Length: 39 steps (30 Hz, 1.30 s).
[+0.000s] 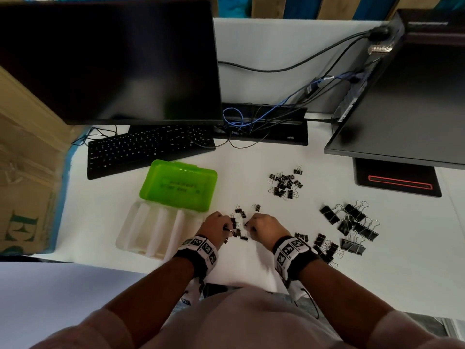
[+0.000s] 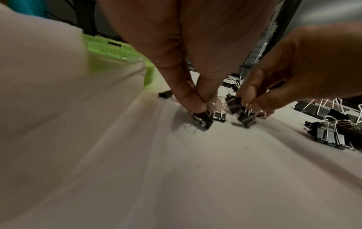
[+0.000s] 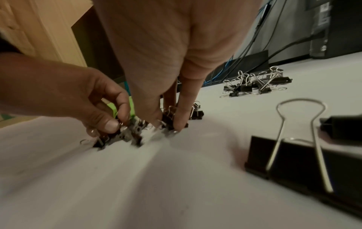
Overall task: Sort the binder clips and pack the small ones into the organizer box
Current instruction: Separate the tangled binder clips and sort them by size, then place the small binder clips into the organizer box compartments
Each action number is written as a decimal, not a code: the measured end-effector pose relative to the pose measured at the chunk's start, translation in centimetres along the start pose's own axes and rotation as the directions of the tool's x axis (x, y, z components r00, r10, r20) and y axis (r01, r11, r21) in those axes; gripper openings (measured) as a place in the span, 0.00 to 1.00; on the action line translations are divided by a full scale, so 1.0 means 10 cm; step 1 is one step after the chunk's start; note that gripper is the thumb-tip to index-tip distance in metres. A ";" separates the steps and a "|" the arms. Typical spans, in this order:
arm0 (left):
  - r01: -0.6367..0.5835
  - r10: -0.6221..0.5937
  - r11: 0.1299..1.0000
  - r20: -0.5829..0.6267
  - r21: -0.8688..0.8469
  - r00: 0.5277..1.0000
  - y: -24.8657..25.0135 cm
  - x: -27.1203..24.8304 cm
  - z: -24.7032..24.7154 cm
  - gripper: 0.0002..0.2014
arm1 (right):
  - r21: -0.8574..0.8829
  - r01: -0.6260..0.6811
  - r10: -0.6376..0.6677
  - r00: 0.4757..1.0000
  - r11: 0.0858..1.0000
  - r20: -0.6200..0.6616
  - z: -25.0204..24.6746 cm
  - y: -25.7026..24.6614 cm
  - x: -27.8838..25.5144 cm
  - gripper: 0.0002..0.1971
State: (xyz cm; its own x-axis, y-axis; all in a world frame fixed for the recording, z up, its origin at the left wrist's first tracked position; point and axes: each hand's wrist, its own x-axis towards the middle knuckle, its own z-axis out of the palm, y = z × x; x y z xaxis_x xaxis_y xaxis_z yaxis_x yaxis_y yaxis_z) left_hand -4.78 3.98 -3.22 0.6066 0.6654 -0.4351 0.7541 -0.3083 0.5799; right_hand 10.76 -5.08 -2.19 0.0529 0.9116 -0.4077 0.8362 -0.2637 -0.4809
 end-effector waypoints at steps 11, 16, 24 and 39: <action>-0.064 0.062 0.994 -0.028 -0.092 0.998 0.03 -0.09 -0.20 0.06 | 0.199 -0.108 0.138 0.980 0.974 -0.144 -0.20 0.11 0.00 0.09; -0.102 0.092 0.986 -0.081 -0.132 0.992 0.09 -0.13 -0.33 0.06 | 0.272 -0.078 0.136 0.970 0.959 -0.202 -0.39 -0.03 0.04 0.07; -0.077 0.010 0.975 -0.307 -0.209 0.952 -0.23 -0.41 -0.94 0.06 | 0.367 0.065 0.031 0.968 0.928 -0.249 -0.60 -0.80 0.54 0.06; 0.237 -0.483 0.808 -0.376 -0.540 0.790 -1.60 -0.94 -1.60 0.07 | -0.018 0.484 -0.471 0.859 0.875 0.201 -0.03 -2.68 1.62 0.18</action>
State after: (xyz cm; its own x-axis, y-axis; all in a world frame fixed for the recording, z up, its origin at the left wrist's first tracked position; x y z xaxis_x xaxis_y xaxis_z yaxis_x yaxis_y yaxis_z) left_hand -26.59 13.53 2.64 0.0204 0.9309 -0.3648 0.6171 0.2753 0.7371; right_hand -10.63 16.82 4.34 -0.4581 0.8436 -0.2801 0.7671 0.2159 -0.6041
